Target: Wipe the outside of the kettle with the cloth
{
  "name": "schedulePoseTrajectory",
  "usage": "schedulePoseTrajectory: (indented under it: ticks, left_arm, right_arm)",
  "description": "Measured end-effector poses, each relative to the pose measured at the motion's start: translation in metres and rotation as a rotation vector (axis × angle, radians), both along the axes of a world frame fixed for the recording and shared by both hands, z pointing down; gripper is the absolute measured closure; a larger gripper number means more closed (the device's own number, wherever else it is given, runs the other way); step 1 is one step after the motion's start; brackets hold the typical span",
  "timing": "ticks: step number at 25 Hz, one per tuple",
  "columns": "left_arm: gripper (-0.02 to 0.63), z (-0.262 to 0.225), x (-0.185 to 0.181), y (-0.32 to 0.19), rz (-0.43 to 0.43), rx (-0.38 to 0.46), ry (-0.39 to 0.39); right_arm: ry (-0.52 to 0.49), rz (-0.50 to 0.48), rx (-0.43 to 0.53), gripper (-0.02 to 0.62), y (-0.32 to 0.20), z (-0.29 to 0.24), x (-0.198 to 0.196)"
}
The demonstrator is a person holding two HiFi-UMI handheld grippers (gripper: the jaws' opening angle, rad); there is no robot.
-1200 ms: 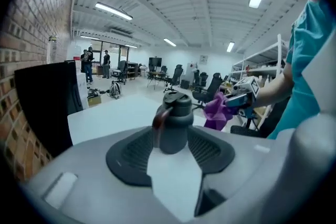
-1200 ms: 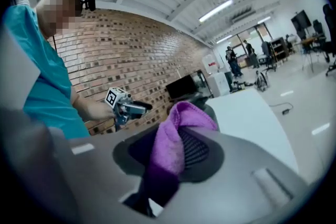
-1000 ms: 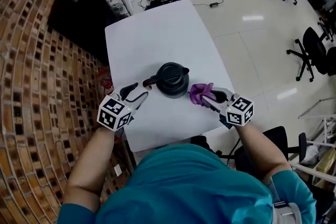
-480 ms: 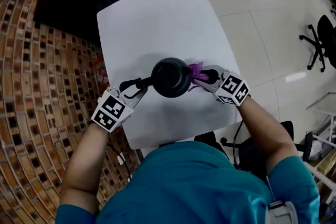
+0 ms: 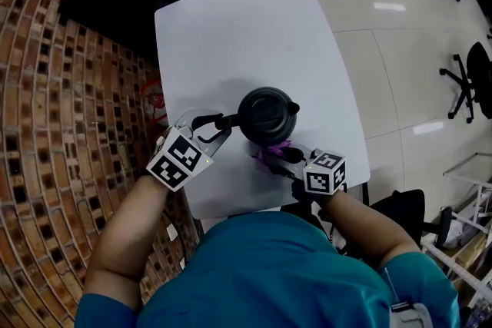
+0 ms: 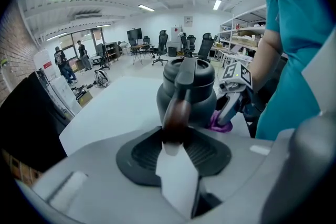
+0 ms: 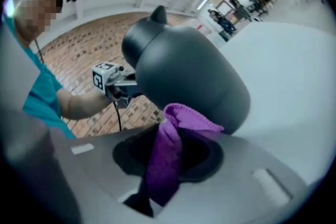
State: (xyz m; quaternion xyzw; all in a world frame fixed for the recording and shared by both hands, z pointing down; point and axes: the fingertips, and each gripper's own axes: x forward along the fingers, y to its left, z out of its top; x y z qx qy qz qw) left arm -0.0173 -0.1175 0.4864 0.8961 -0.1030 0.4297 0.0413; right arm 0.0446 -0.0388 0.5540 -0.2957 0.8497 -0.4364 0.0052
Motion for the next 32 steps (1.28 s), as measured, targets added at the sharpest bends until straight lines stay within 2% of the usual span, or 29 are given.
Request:
schedulePoseTrajectory:
  ticks: [3,5,6,8,10,11,13,16,18,19,21,24,27,29,30,32]
  left_arm:
    - [0.474,0.0,0.001,0.001,0.005,0.002,0.0]
    - [0.474,0.001,0.002,0.001,-0.005,0.0,0.001]
    - [0.474,0.003,0.002,0.002,-0.011,-0.002,0.001]
    - [0.474,0.004,0.004,0.004,-0.002,0.004,-0.003]
    - [0.474,0.004,0.007,0.005,0.039,0.024,-0.011]
    - [0.474,0.004,0.007,0.006,0.063,0.035,-0.017]
    - [0.474,0.003,0.008,0.007,0.096,0.053,-0.021]
    - [0.474,0.002,0.012,0.008,0.092,0.064,-0.002]
    - [0.474,0.002,0.012,0.006,0.099,0.072,0.007]
    - [0.474,0.001,0.012,0.005,0.105,0.076,0.01]
    - [0.474,0.0,0.011,0.005,0.109,0.079,0.015]
    - [0.474,-0.002,0.014,0.006,0.085,0.076,0.022]
    - [0.474,-0.004,0.017,0.006,0.052,0.071,0.027]
    - [0.474,-0.004,0.018,0.006,0.038,0.062,0.024]
    - [0.474,-0.004,0.017,0.007,0.032,0.054,0.021]
    - [0.474,0.0,0.013,0.01,0.014,0.033,0.012]
  right_arm:
    - [-0.123,0.085,-0.112,0.497,-0.007,0.004,-0.015]
    - [-0.16,0.071,-0.14,0.495,-0.009,0.003,-0.025]
    - [-0.157,0.013,-0.129,0.495,-0.006,0.001,-0.029]
    - [-0.094,-0.204,-0.06,0.495,0.011,-0.005,-0.024]
    - [-0.015,-0.419,0.01,0.495,0.029,-0.016,0.005]
    - [0.012,-0.473,0.03,0.495,0.029,-0.022,0.027]
    - [0.047,-0.479,0.062,0.495,0.007,-0.041,0.076]
    - [0.086,-0.399,0.147,0.495,-0.066,-0.08,0.13]
    - [0.075,-0.409,0.208,0.495,-0.118,-0.102,0.126]
    - [0.06,-0.459,0.228,0.495,-0.139,-0.108,0.11]
    - [0.034,-0.641,0.234,0.495,-0.167,-0.111,0.062]
    - [0.057,-0.975,0.141,0.495,-0.178,-0.089,-0.016]
    - [0.103,-1.343,-0.014,0.495,-0.15,-0.062,-0.072]
    - [0.067,-1.592,-0.152,0.495,-0.114,-0.055,-0.096]
    - [0.053,-1.682,-0.227,0.495,-0.101,-0.051,-0.103]
    - [0.057,-1.775,-0.353,0.495,-0.092,-0.04,-0.111]
